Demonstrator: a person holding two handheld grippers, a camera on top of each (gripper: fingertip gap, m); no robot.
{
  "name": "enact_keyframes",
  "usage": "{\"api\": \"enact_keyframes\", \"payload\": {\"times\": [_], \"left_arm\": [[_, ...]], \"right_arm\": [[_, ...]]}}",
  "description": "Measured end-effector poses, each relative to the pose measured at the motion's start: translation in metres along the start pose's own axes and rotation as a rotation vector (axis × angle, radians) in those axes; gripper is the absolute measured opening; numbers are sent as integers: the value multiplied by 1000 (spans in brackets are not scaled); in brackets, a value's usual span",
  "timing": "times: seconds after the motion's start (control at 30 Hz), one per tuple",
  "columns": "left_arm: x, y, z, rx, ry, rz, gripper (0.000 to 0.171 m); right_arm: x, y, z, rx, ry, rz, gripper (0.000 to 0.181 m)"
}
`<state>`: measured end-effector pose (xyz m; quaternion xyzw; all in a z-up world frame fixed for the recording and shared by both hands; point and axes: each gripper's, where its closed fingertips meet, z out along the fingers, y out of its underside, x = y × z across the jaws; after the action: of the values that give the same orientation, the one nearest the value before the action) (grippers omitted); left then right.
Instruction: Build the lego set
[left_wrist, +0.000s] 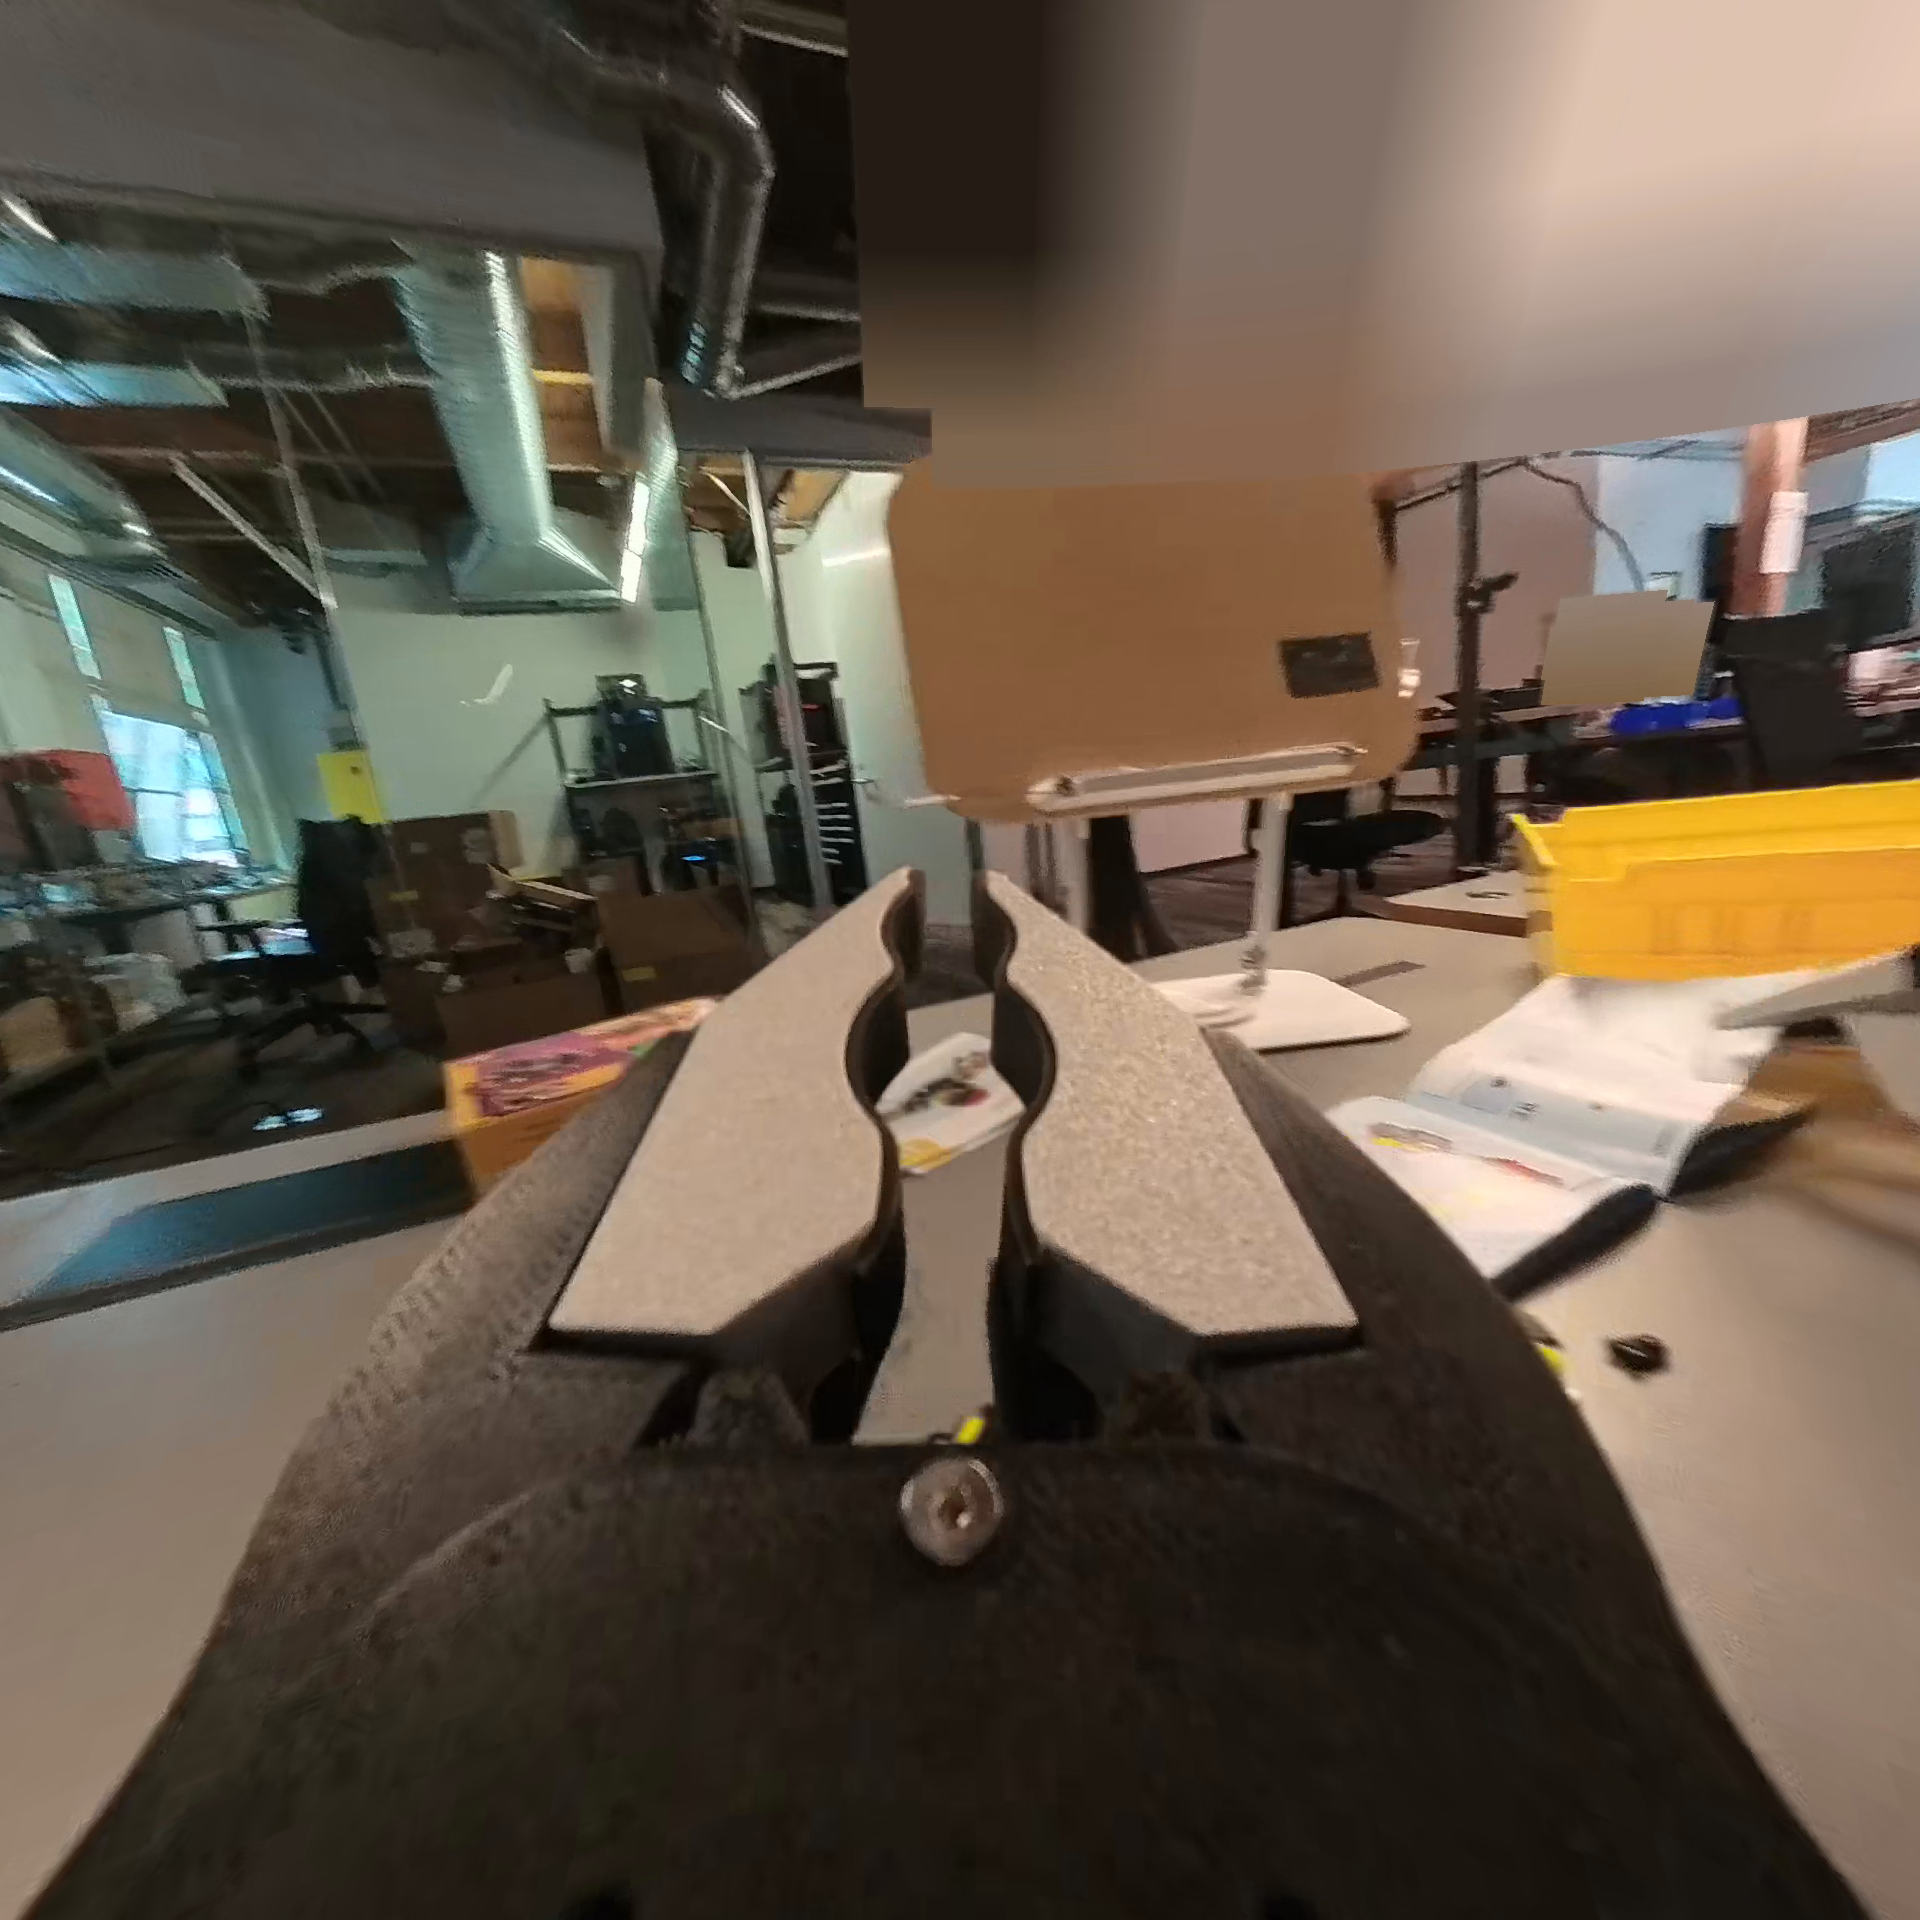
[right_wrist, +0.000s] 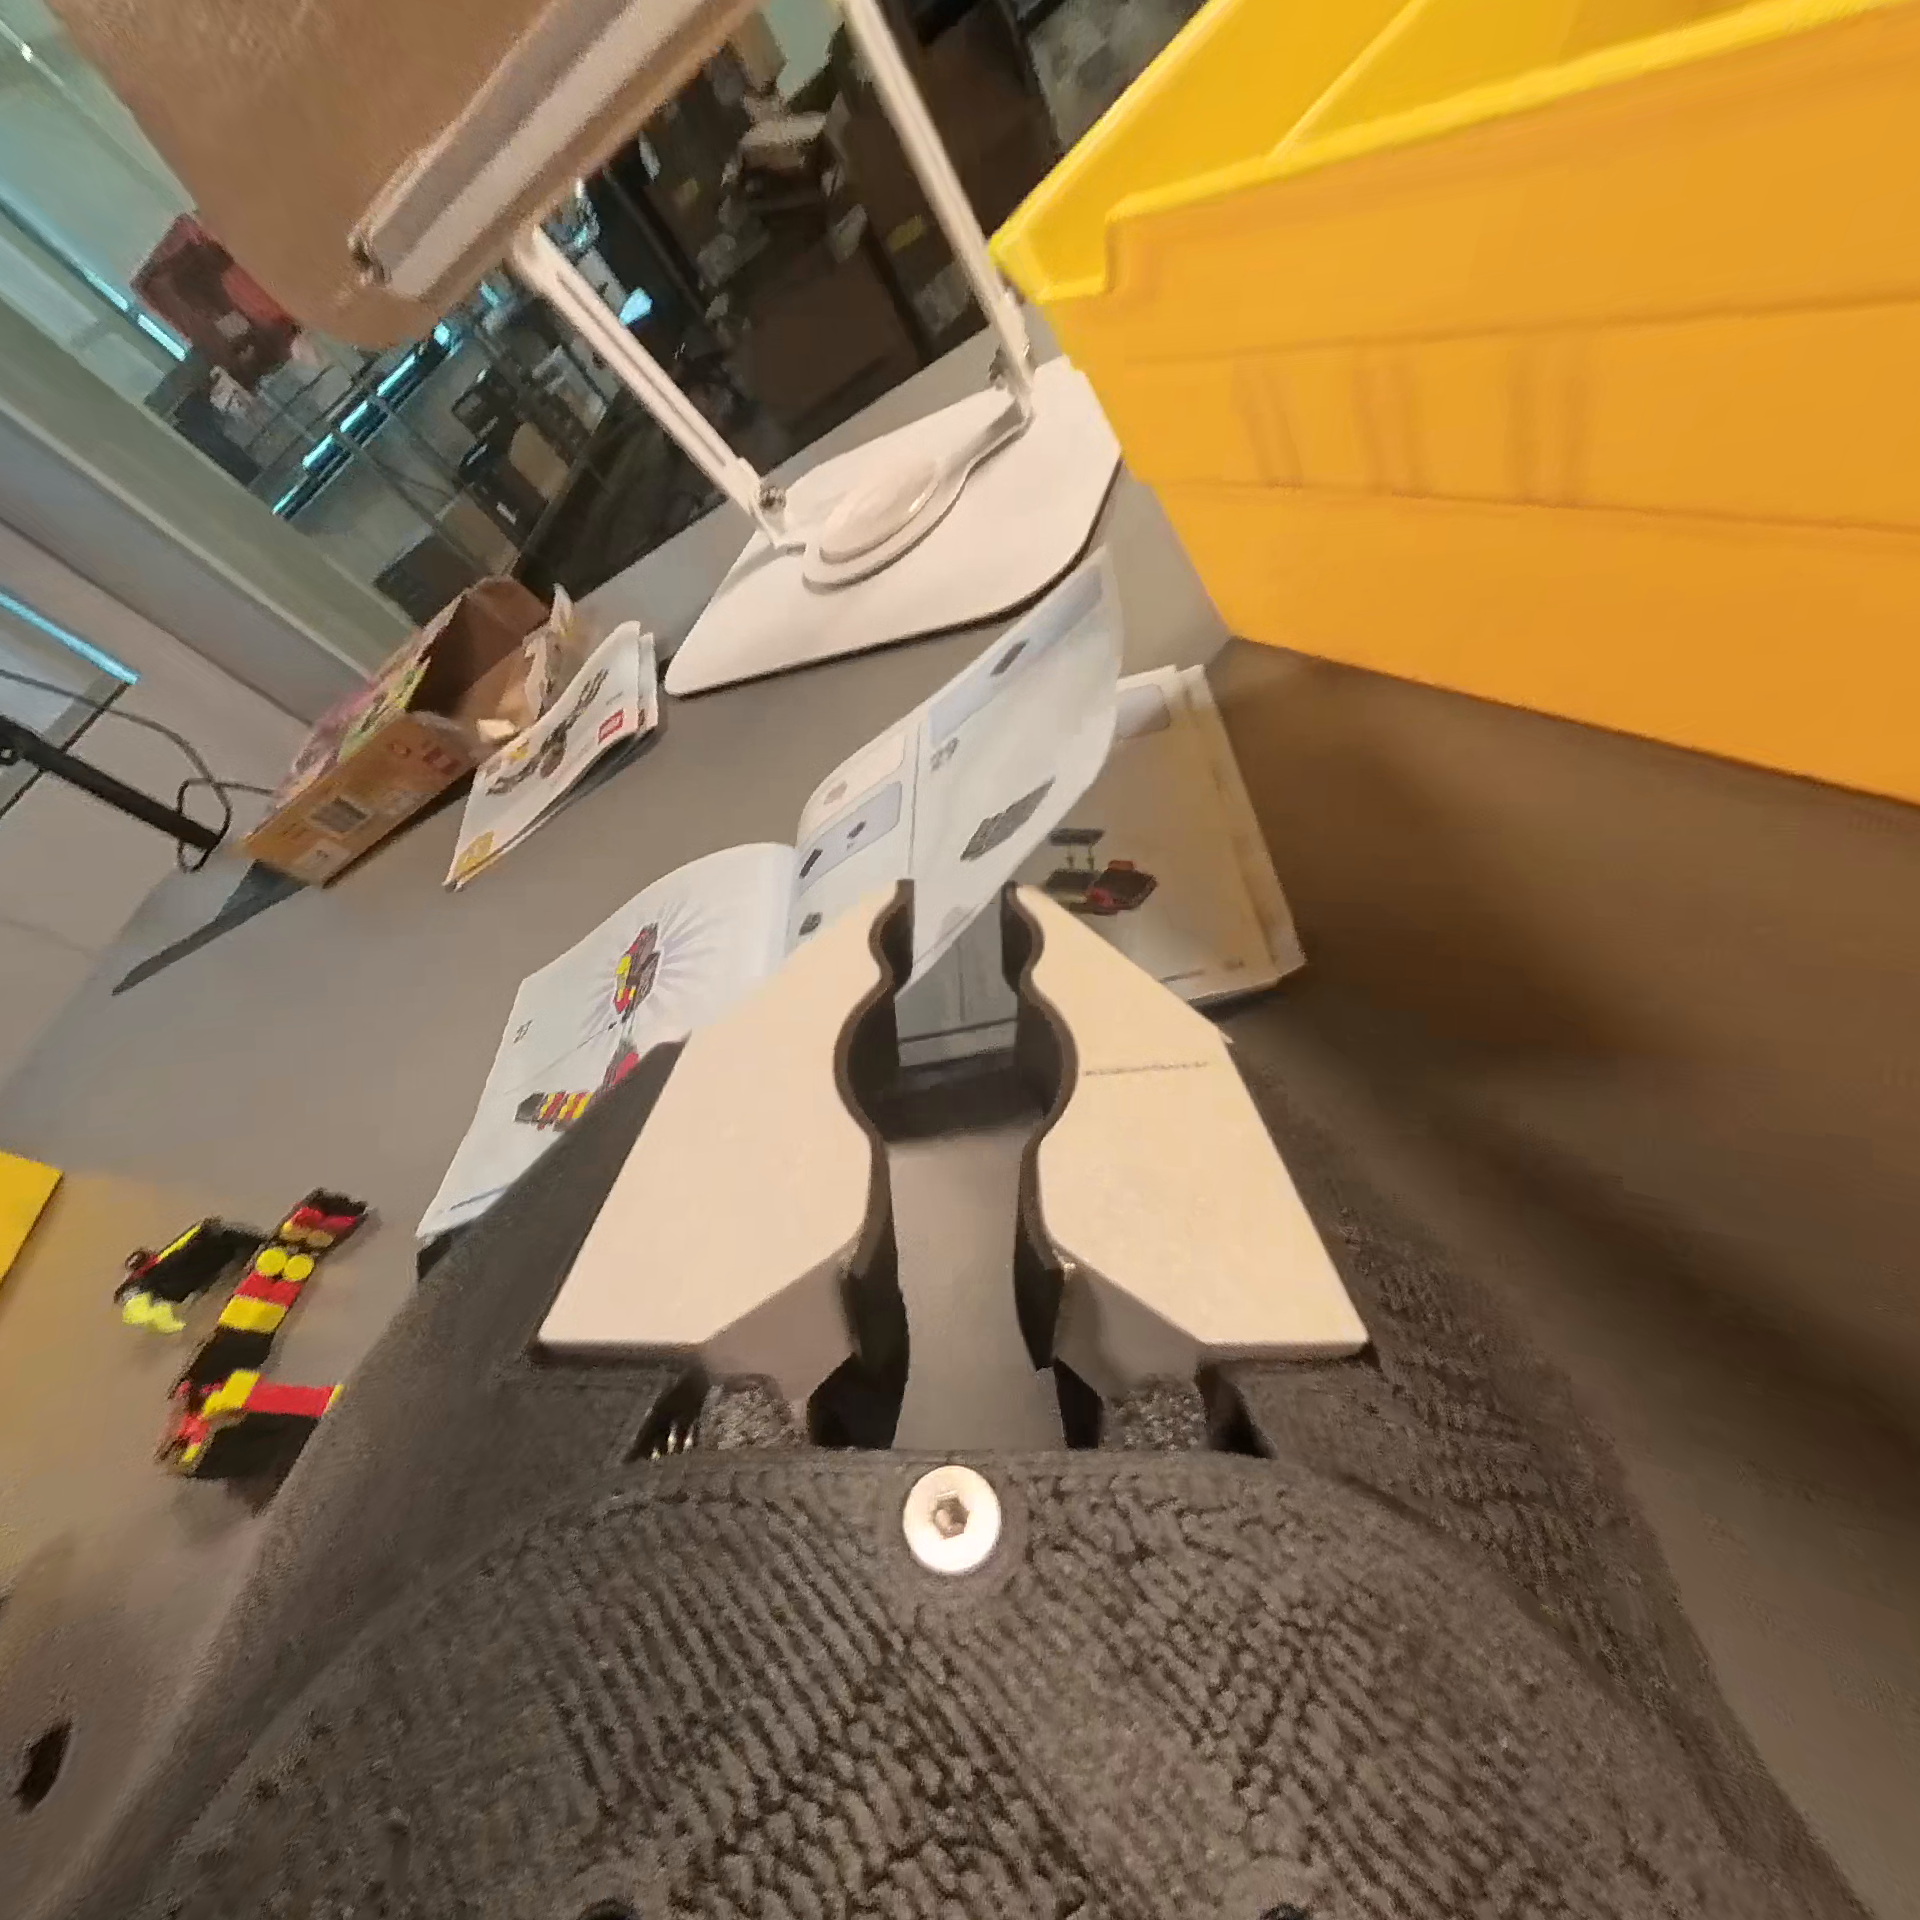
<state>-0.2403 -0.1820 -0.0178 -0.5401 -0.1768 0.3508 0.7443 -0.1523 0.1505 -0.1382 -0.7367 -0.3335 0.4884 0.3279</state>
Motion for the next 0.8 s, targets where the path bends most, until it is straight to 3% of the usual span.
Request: {"api": "enact_keyframes", "payload": {"times": [0.17, 0.33, 0.63, 0.8], "left_arm": [[-44, -8, -7, 10, -112, 44, 7], [-61, -1, -9, -27, -144, 66, 9], [-45, 21, -4, -87, -76, 99, 10], [-46, 25, -4, -98, -71, 75, 10]], "right_arm": [[14, -40, -21, 274, 119, -91, 27], [5, -68, -47, 515, 228, -322, 31], [-58, -47, -37, 562, 150, -803, 22], [-74, -37, -34, 557, 116, -912, 20]]}}
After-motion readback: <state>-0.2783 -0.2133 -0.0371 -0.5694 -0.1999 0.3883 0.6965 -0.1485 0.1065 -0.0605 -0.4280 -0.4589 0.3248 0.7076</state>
